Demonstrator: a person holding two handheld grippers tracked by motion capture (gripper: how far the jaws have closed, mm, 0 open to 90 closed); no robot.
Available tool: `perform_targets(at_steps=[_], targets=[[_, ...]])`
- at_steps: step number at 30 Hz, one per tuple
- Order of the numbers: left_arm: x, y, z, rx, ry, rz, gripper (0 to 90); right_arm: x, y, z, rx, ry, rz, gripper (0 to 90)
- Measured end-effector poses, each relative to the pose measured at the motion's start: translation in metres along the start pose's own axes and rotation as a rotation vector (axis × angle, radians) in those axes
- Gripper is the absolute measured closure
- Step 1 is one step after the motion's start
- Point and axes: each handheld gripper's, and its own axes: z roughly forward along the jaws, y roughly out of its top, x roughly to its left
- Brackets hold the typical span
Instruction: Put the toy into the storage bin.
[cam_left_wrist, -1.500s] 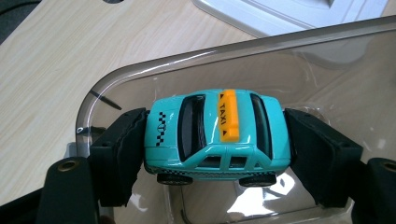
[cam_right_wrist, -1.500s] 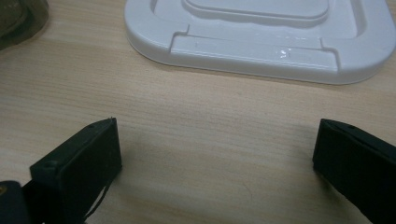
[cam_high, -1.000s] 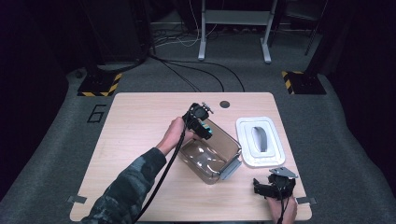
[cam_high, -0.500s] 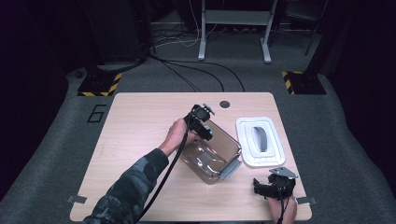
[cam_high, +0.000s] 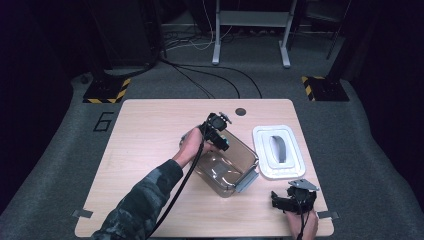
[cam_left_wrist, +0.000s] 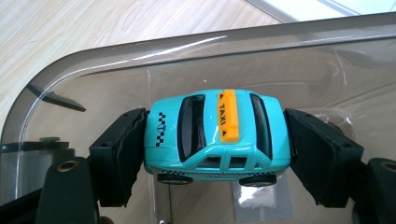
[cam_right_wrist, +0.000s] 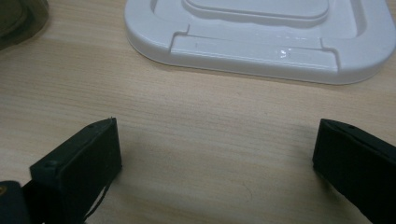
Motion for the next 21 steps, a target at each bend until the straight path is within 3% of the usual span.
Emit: perform_targets(at_steps=[4,10,21], targets=[[-0.001,0.000,0.001,0.008,0.003,-0.005,23.7,0.000,0.000,0.000,0.000,0.000,0.000,0.5],[-0.003,0.000,-0.006,-0.010,0.011,-0.003,14.5,0.000,0.000,0.000,-0.001,-0.001,-0.003,0.7],[-0.002,-0.014,-0.038,-0.091,0.002,0.016,4.2,0.000,0.000,0.000,-0.002,-0.001,-0.005,0.8]])
